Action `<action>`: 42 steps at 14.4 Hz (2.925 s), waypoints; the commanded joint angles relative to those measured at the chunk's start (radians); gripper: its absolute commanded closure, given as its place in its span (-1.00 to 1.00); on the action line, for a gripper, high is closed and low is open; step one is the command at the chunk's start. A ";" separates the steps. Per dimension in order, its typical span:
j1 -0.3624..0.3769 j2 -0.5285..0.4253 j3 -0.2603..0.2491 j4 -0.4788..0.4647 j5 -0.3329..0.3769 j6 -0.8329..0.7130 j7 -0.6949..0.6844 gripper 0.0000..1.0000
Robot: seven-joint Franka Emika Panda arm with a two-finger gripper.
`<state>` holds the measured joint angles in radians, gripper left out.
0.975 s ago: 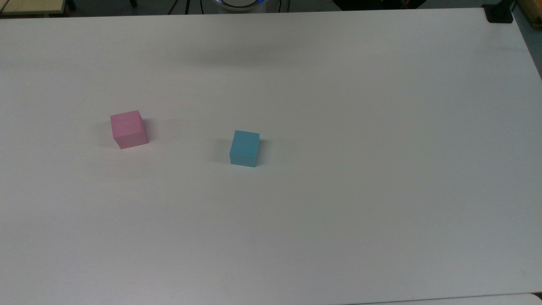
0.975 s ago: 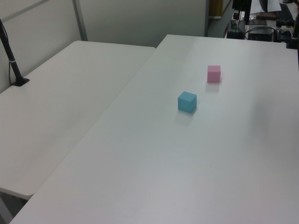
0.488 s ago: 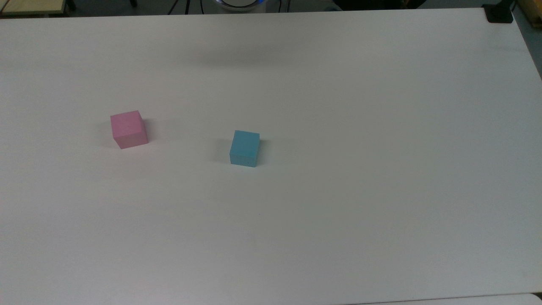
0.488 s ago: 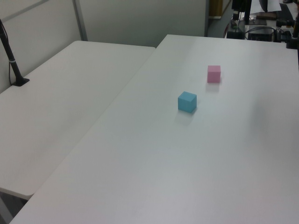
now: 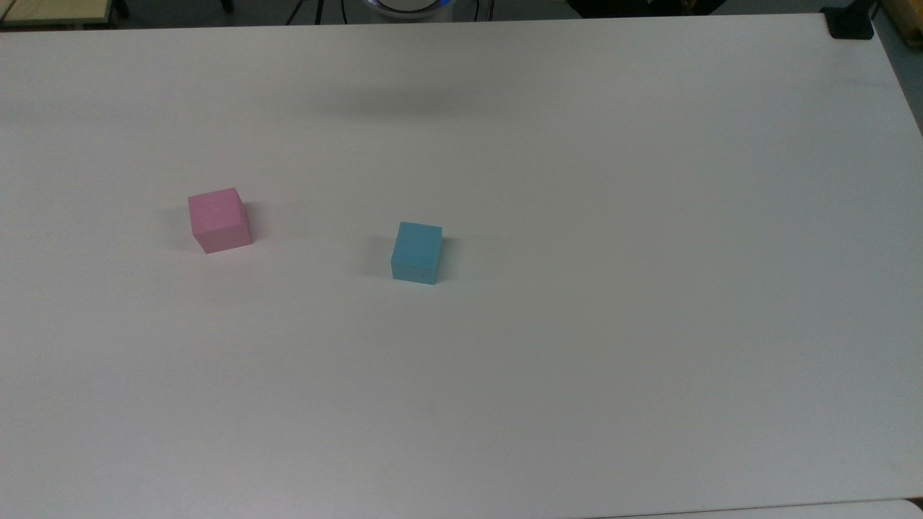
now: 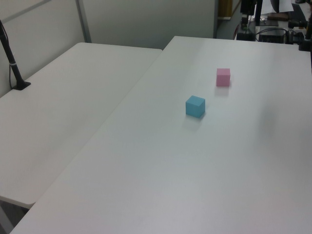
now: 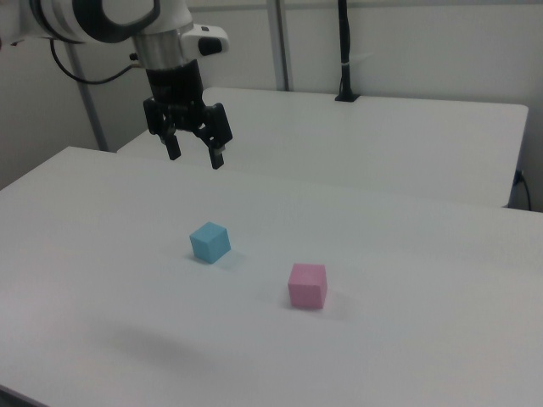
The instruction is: Put blue cube on pink cube
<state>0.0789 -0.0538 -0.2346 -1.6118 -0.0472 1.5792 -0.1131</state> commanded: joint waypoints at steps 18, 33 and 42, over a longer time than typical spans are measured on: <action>0.097 0.265 0.103 -0.168 0.139 0.525 0.268 -1.00; 0.137 0.480 0.142 -0.128 -0.108 0.660 0.507 -1.00; 0.127 0.476 0.155 -0.114 -0.117 0.667 0.503 -0.06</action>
<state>0.2139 0.4392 -0.0876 -1.7476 -0.1408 2.2470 0.3658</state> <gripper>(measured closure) 0.348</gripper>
